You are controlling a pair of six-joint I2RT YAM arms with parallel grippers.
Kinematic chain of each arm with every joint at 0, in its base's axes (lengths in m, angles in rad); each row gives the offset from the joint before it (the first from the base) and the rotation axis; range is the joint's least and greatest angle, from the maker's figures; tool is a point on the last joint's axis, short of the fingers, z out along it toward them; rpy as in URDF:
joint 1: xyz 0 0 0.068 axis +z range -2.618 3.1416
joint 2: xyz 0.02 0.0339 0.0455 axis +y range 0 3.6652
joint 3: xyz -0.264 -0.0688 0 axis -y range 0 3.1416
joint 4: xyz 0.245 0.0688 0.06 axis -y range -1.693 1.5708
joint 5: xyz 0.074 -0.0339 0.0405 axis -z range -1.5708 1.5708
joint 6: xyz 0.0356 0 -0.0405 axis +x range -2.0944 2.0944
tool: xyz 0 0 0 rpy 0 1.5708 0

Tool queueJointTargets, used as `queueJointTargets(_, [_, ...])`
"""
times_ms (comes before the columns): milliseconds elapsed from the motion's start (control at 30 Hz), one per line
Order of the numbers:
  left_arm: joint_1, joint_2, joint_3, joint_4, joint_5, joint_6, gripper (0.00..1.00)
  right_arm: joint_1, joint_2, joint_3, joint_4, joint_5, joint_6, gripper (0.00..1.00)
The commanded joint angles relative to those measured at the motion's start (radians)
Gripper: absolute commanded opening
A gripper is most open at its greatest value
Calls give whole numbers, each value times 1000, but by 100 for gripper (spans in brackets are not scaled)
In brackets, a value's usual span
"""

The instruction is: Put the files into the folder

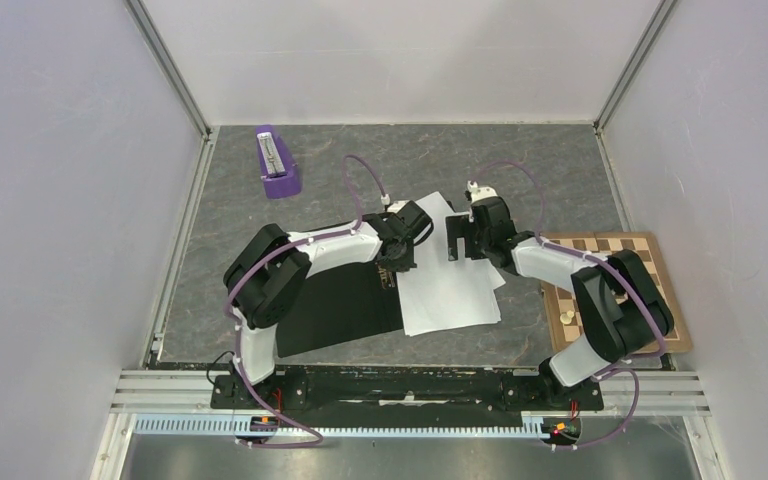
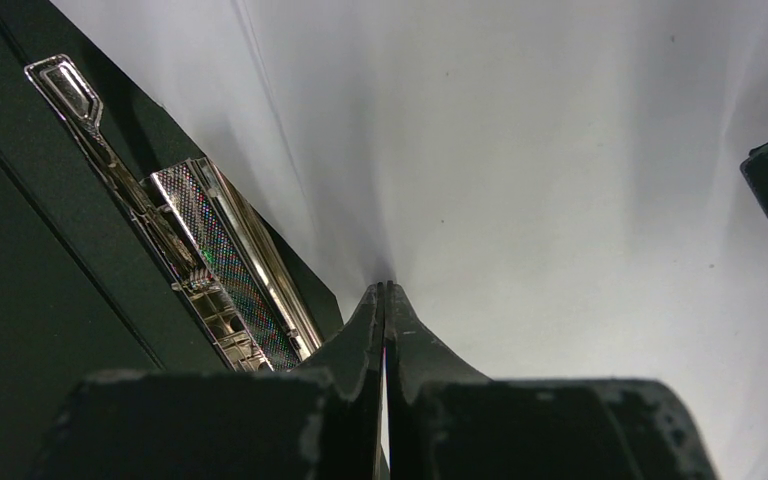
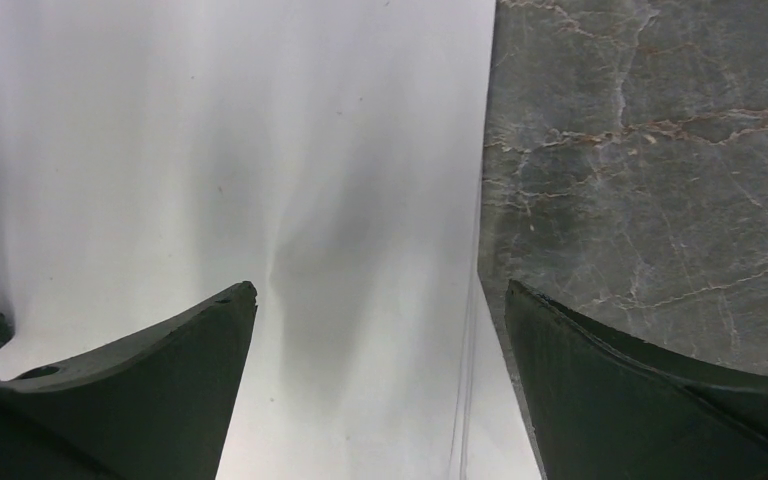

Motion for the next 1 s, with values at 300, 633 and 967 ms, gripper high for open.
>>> queueJointTargets(300, [0, -113, 31, -49, 85, 117, 18, -88, -80, -63, 47, -92, 21, 98])
queueJointTargets(633, [-72, -358, -249, -14, 165, 72, 41, -102, -153, -197, 97, -156, 68, 98])
queueJointTargets(967, [-71, -378, -391, 108, 196, 29, 49, -91, -251, -305, 80, -231, 137, 98])
